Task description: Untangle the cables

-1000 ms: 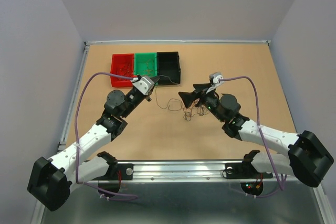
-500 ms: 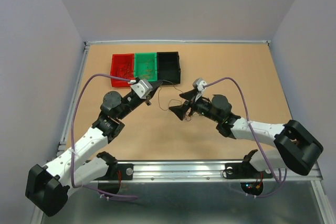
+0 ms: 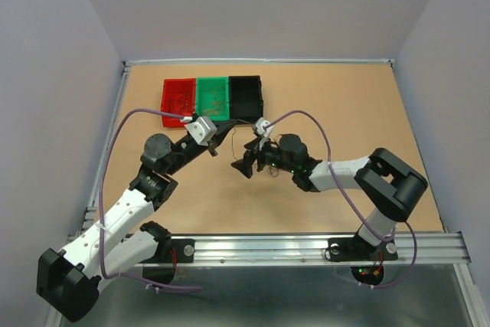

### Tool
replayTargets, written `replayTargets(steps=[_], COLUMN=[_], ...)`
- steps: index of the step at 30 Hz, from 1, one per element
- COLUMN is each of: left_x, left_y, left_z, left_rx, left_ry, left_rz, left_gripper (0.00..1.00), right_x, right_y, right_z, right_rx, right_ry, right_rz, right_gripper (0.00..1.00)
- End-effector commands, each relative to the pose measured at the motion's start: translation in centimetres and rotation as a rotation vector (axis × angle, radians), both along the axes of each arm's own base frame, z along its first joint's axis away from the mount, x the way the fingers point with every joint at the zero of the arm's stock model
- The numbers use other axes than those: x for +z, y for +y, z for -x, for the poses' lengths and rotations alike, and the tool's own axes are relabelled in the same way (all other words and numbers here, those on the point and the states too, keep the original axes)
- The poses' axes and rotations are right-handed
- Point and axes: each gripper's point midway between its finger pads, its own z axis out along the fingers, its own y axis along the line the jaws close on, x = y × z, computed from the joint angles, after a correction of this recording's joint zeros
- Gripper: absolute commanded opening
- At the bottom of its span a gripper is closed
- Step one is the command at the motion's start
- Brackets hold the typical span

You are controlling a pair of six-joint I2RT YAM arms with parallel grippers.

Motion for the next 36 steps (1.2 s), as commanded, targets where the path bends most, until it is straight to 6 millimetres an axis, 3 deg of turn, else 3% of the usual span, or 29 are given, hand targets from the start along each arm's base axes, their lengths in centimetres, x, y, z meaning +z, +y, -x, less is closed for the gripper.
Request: replayTargets(steps=[1, 3, 4, 5, 7, 8, 9, 10, 12, 13, 14, 15, 17, 18, 19, 21, 24, 26, 27, 28, 29, 31, 32, 36], left_x=[3.3, 3.1, 3.1, 3.3, 3.6, 4.1, 3.9, 3.4, 2.6, 1.3, 1.2, -0.3, -2.0, -4.5, -4.4, -6.6, -9.3, -10.3, -11.2, -11.8, -12.1, -12.4, -12.3, -11.4], left_y=[-0.6, -0.6, -0.5, -0.2, 1.6, 2.6, 3.5, 5.4, 6.1, 6.2, 5.9, 5.5, 4.9, 4.1, 3.4, 1.6, -0.4, -2.7, -4.1, -4.7, -5.4, -6.5, -6.7, -7.0], left_z=[0.9, 0.6, 0.4, -0.1, -2.0, -2.9, -3.9, -5.9, -7.5, -9.1, -9.9, -11.6, -13.0, -13.8, -14.2, -14.8, -14.2, -13.3, -12.0, -11.7, -11.0, -9.6, -9.2, -7.7], left_rx=[-0.062, -0.056, -0.042, -0.015, 0.127, 0.194, 0.258, 0.368, 0.398, 0.423, 0.426, 0.446, 0.445, 0.421, 0.398, 0.313, 0.186, 0.055, -0.015, -0.042, -0.075, -0.126, -0.142, -0.198], left_ry=[-0.051, -0.044, -0.04, -0.043, -0.028, -0.031, -0.016, 0.023, 0.068, 0.126, 0.136, 0.194, 0.251, 0.311, 0.313, 0.362, 0.433, 0.47, 0.481, 0.486, 0.474, 0.458, 0.453, 0.426], left_rz=[0.049, 0.04, 0.044, 0.051, 0.094, 0.127, 0.147, 0.178, 0.178, 0.148, 0.14, 0.093, 0.046, -0.008, -0.024, -0.102, -0.205, -0.248, -0.294, -0.318, -0.348, -0.37, -0.373, -0.37], left_gripper=[0.0, 0.0, 0.0, 0.0, 0.0, 0.0, 0.0, 0.0, 0.0, 0.0, 0.0, 0.0, 0.0, 0.0, 0.0, 0.0, 0.0, 0.0, 0.0, 0.0, 0.0, 0.0, 0.0, 0.0], right_x=[1.7, 0.2, 0.6, 0.7, 2.2, 2.5, 3.2, 5.3, 6.4, 8.4, 9.0, 9.5, 11.4, 12.0, 12.4, 14.0, 15.4, 16.8, 17.2, 18.6, 18.3, 19.1, 19.0, 16.5], right_y=[2.6, 3.3, 3.6, 3.7, 3.6, 3.4, 3.3, 3.1, 2.8, 2.6, 2.4, 2.2, 1.8, 1.7, 1.6, 1.0, 0.0, -1.6, -2.3, -3.6, -5.4, -7.6, -9.1, -11.0], right_z=[-2.0, -2.0, -2.3, -2.2, -1.6, -1.1, -0.6, -0.1, 1.4, 2.3, 2.9, 3.6, 5.0, 5.5, 5.8, 6.3, 6.1, 5.3, 4.9, 4.6, 2.9, 1.9, 0.5, -2.1], right_rx=[0.017, 0.026, 0.02, 0.022, 0.027, 0.036, 0.049, 0.06, 0.1, 0.129, 0.144, 0.159, 0.212, 0.228, 0.236, 0.236, 0.185, 0.083, 0.034, -0.029, -0.175, -0.297, -0.407, -0.593], right_ry=[-0.088, -0.057, -0.061, -0.059, -0.078, -0.072, -0.074, -0.1, -0.097, -0.118, -0.117, -0.108, -0.124, -0.13, -0.133, -0.15, -0.168, -0.19, -0.196, -0.217, -0.197, -0.219, -0.218, -0.199], right_rz=[-0.021, 0.012, 0.012, 0.017, -0.006, -0.015, -0.029, -0.066, -0.097, -0.145, -0.16, -0.18, -0.227, -0.246, -0.255, -0.288, -0.321, -0.356, -0.368, -0.403, -0.421, -0.45, -0.453, -0.353], right_gripper=[0.86, 0.65, 0.53, 0.32, 0.14, 0.01, 0.0, 0.0, 0.01, 0.0, 0.01, 0.01, 0.0, 0.01, 0.01, 0.01, 0.0, 0.01, 0.01, 0.0, 0.01, 0.0, 0.0, 0.01])
